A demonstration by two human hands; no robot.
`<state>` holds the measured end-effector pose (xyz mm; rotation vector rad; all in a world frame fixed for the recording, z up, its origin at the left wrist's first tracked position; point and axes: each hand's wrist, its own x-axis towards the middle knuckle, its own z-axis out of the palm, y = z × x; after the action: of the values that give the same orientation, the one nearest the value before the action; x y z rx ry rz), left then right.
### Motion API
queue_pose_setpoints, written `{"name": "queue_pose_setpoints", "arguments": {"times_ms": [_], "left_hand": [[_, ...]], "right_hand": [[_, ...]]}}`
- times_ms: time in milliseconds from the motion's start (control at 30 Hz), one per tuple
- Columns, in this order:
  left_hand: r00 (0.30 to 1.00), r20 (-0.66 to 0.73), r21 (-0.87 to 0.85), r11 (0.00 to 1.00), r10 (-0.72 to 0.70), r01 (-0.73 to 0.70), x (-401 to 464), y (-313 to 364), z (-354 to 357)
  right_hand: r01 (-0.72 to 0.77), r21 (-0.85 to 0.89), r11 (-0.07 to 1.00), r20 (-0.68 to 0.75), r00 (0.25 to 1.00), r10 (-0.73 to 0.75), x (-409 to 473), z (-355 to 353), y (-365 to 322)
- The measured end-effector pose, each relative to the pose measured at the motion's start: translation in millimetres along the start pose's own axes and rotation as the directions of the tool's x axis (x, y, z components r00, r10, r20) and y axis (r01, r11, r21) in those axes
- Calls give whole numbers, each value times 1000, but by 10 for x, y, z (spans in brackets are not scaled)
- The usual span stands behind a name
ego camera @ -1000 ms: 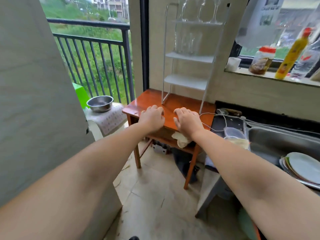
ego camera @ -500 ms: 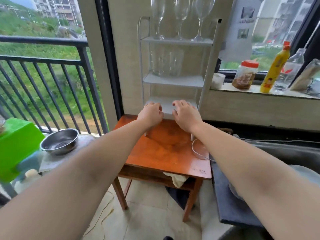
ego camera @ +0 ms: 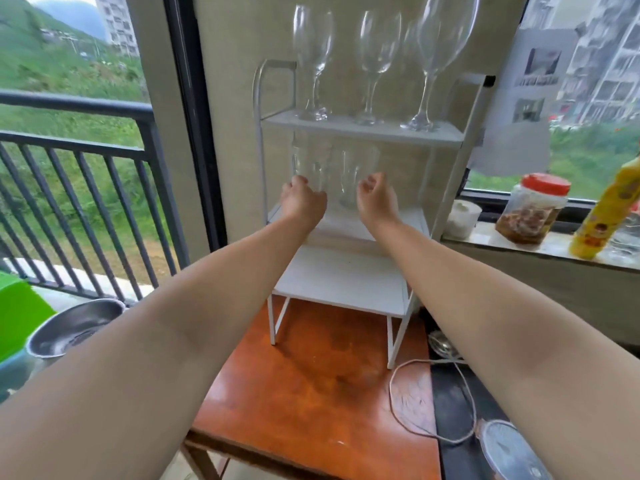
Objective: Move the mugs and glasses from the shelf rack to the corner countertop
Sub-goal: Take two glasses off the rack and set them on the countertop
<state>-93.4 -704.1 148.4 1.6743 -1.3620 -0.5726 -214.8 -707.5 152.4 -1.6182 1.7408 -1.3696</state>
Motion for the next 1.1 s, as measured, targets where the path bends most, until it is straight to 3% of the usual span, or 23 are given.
{"name": "queue_pose_setpoints", "arguments": {"times_ms": [133,267,433,667,833,967,1100], "left_hand": [[999,12,-180,982,-45,47,176,52,78],[995,97,-334,942,9,24,168,95,147],[987,148,-505,854,-57,125,178,180,122],[961,254,-597,765,-106,242,124,209,30],[980,150,-582,790,-131,195,-53,193,3],[979,160,-608,769,-127,199,-264,150,-70],[989,132,-571,811,-60,126,-497,127,-201]], "right_hand": [[-61,107,992,-23,998,64,176,193,-57],[-95,237,967,22,995,92,214,381,-167],[-141,333,932,27,990,141,242,415,-195],[-146,285,947,-36,986,163,193,213,-95],[-148,313,938,-25,986,164,46,48,-84],[-127,333,934,-15,990,140,-180,-90,-98],[-65,321,945,-45,995,83,-467,-211,-183]]}}
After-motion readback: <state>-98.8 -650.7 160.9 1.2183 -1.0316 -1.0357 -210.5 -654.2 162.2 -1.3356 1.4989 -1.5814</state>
